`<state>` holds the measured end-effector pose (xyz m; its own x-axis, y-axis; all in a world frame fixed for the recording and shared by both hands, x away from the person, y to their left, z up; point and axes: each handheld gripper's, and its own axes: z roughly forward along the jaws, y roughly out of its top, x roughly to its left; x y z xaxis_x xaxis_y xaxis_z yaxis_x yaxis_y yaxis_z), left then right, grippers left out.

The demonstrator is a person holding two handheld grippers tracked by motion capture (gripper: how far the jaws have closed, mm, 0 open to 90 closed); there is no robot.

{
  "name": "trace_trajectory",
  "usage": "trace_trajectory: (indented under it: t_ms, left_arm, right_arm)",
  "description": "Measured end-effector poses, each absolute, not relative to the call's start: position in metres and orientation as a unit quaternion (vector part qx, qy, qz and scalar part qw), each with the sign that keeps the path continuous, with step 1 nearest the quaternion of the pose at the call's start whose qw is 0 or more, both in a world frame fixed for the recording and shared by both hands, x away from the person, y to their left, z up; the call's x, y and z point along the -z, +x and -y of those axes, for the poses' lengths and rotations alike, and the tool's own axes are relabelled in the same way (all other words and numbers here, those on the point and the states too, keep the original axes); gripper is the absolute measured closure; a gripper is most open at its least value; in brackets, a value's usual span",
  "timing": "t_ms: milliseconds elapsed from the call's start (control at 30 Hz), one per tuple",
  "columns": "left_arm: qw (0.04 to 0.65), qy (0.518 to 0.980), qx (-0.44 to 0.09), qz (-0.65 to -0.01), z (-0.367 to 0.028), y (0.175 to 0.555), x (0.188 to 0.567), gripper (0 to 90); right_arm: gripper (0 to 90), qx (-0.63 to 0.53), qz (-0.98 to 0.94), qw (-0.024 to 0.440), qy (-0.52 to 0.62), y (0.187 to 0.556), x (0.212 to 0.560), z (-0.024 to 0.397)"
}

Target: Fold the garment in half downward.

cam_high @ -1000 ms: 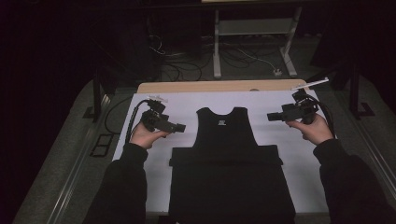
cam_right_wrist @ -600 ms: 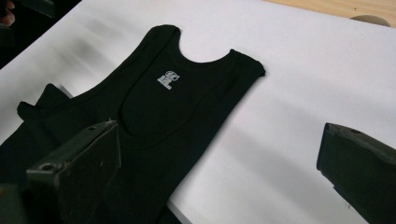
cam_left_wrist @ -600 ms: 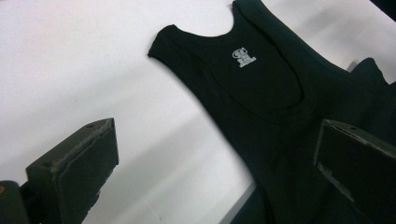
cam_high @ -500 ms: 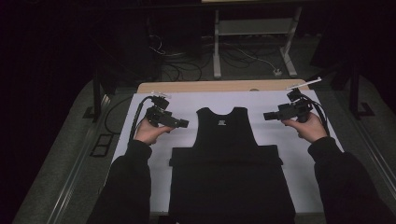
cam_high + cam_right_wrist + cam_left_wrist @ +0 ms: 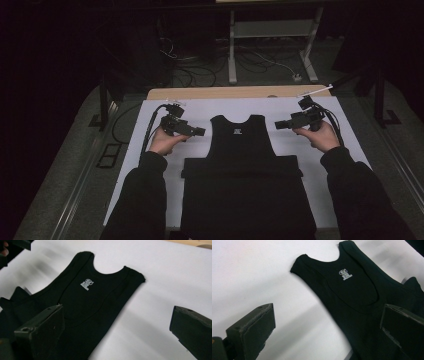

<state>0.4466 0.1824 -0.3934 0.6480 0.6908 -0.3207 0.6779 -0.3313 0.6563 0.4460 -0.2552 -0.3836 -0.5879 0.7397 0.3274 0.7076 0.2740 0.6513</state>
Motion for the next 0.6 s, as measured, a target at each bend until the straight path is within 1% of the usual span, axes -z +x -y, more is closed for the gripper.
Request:
trace_trajectory:
  t_ms: [600]
  left_arm:
    - [0.397, 0.819, -0.002, -0.414, -0.165, 0.451, 0.412, 0.0]
  right_arm:
    - [0.0, -0.378, -0.812, 0.019, 0.443, 0.451, 0.406, 0.230]
